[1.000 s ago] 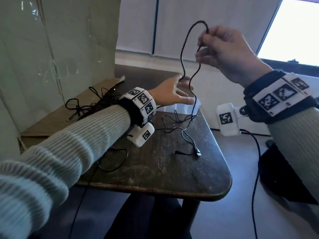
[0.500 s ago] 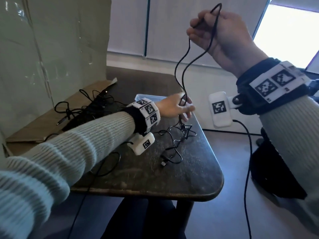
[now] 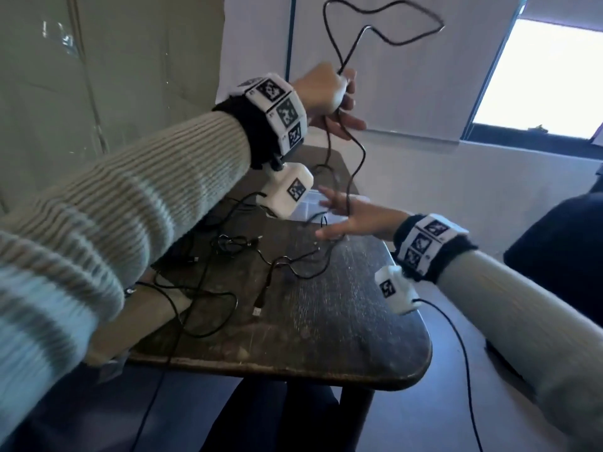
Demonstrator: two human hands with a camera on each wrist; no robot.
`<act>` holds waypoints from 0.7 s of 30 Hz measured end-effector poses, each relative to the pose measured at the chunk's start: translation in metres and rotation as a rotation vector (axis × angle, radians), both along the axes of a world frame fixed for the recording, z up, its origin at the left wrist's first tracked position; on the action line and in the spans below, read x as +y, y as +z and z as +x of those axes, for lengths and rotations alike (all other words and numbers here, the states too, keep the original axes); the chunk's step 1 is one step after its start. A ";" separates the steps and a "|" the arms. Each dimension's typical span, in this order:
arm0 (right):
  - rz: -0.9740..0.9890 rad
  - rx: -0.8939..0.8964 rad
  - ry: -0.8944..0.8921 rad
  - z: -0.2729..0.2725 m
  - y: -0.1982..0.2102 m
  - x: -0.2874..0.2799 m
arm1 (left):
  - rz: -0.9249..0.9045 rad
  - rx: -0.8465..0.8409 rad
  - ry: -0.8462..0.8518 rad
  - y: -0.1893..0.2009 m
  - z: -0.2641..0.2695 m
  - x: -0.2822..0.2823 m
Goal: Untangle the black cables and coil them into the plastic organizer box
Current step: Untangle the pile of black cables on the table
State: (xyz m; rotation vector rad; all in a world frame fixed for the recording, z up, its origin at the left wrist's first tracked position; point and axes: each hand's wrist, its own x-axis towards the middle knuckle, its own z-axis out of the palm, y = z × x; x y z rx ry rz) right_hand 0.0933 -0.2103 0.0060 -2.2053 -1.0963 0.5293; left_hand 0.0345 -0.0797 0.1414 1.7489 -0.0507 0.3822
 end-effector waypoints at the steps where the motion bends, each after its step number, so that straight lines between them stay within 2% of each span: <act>1: 0.020 0.038 0.026 -0.001 -0.007 0.007 | -0.017 -0.018 0.008 0.003 -0.001 -0.001; 2: 0.033 0.053 0.034 -0.001 -0.012 0.012 | -0.020 -0.037 0.036 0.006 -0.002 0.000; 4: -0.029 -0.034 0.059 -0.001 -0.014 0.016 | 0.029 -0.079 0.146 0.012 -0.003 0.008; 7: -0.185 -0.164 0.056 0.008 -0.014 0.005 | 0.211 -0.117 0.302 0.020 -0.005 0.030; 10: -0.237 -0.165 -0.055 0.015 -0.012 -0.016 | 0.325 -0.078 0.404 0.024 -0.006 0.052; 13: -0.381 -0.187 0.006 0.013 -0.015 -0.032 | 0.437 -0.066 0.524 0.025 -0.006 0.064; 14: -0.360 -0.167 -0.003 0.012 -0.016 -0.035 | 0.490 -0.072 0.558 0.023 -0.005 0.066; 15: -0.280 -0.114 -0.044 0.013 -0.016 -0.036 | 0.553 -0.042 0.563 0.020 -0.004 0.070; 17: 0.001 0.025 -0.143 0.014 -0.007 -0.036 | 0.680 0.104 0.503 0.009 0.000 0.077; 21: 0.546 0.243 -0.161 0.000 0.036 -0.022 | 0.749 0.374 0.164 -0.024 0.002 0.062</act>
